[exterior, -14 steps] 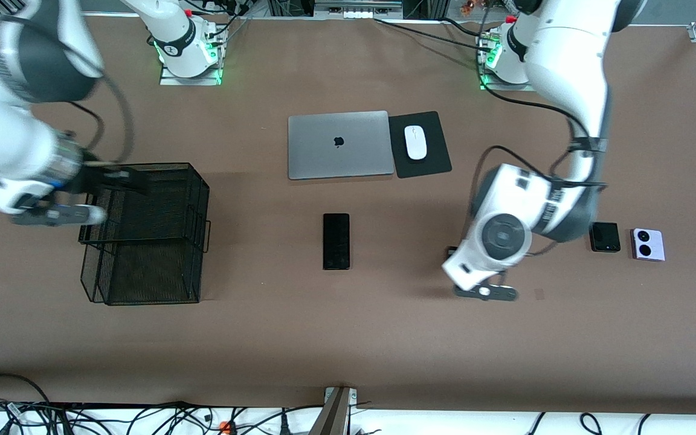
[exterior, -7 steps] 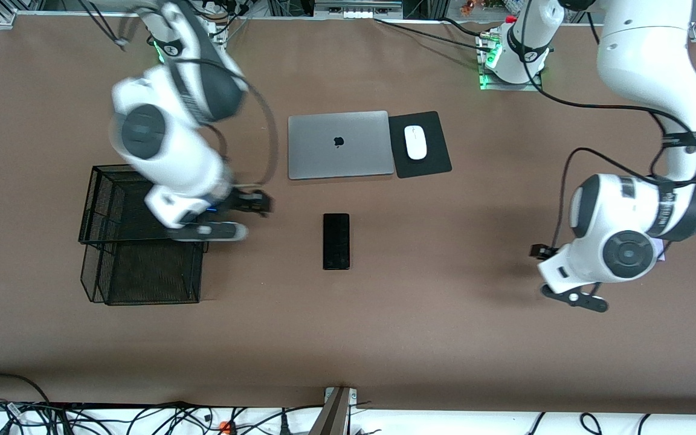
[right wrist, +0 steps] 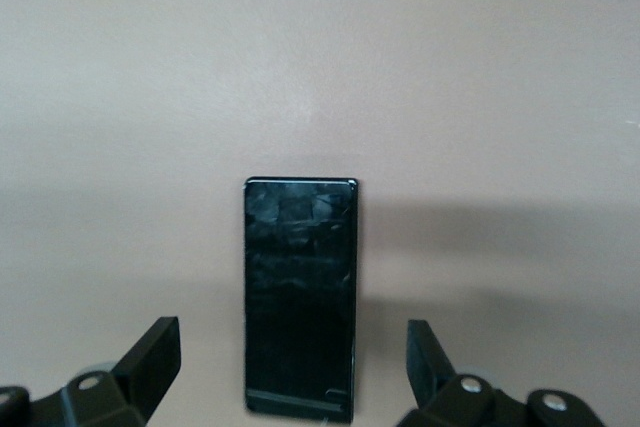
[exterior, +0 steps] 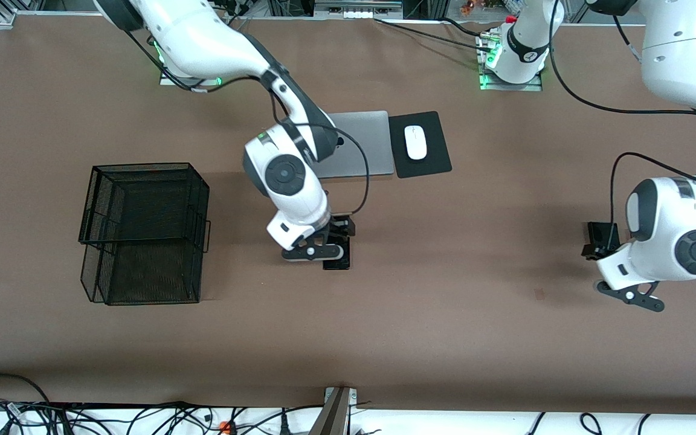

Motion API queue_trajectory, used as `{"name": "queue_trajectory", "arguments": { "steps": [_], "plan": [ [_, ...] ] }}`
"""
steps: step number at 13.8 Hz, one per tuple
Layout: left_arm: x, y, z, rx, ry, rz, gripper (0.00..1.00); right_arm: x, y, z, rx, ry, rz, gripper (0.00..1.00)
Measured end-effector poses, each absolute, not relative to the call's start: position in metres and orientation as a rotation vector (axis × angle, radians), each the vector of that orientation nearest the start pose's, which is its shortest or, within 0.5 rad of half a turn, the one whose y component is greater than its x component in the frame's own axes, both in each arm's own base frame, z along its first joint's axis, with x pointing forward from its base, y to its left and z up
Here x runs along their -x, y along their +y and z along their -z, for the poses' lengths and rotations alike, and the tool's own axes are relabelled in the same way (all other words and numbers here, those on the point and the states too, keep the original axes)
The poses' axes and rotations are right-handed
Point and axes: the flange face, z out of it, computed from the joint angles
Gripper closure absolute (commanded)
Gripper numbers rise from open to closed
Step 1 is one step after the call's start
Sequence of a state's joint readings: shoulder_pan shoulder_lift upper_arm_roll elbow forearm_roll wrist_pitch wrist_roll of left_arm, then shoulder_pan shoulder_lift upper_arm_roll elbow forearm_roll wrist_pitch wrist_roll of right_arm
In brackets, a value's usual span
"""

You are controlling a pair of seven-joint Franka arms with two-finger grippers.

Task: Place phones with both arms
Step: 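Grasp the black phone with the right gripper while the left gripper reaches the flip, then carry the black phone over the mesh basket with the right gripper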

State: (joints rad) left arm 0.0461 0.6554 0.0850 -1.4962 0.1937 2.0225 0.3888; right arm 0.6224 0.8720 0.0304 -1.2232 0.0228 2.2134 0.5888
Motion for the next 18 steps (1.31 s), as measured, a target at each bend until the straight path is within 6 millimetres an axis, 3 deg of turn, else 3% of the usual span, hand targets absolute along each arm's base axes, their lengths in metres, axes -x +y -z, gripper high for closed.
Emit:
{"name": "queue_trajectory", "arguments": {
  "steps": [2, 7, 15, 18],
  "plan": [
    [-0.684, 0.118, -0.268, 2.913, 0.538, -0.237, 0.0, -0.612, 0.465, -0.237, 3.073, -0.109, 0.13, 0.0],
    [-0.65, 0.18, -0.238, 3.084, 0.364, -0.137, 0.0, -0.608, 0.469, -0.213, 3.087, -0.137, 0.132, 0.0],
    [-0.607, 0.192, -0.223, 3.125, 0.247, -0.091, 0.0, -0.592, 0.484, -0.176, 3.04, -0.15, 0.17, 0.0],
    [-0.602, 0.194, -0.216, 3.142, 0.142, -0.075, 0.0, -0.59, 0.486, -0.174, 3.041, -0.156, 0.167, 0.01]
  ]
}}
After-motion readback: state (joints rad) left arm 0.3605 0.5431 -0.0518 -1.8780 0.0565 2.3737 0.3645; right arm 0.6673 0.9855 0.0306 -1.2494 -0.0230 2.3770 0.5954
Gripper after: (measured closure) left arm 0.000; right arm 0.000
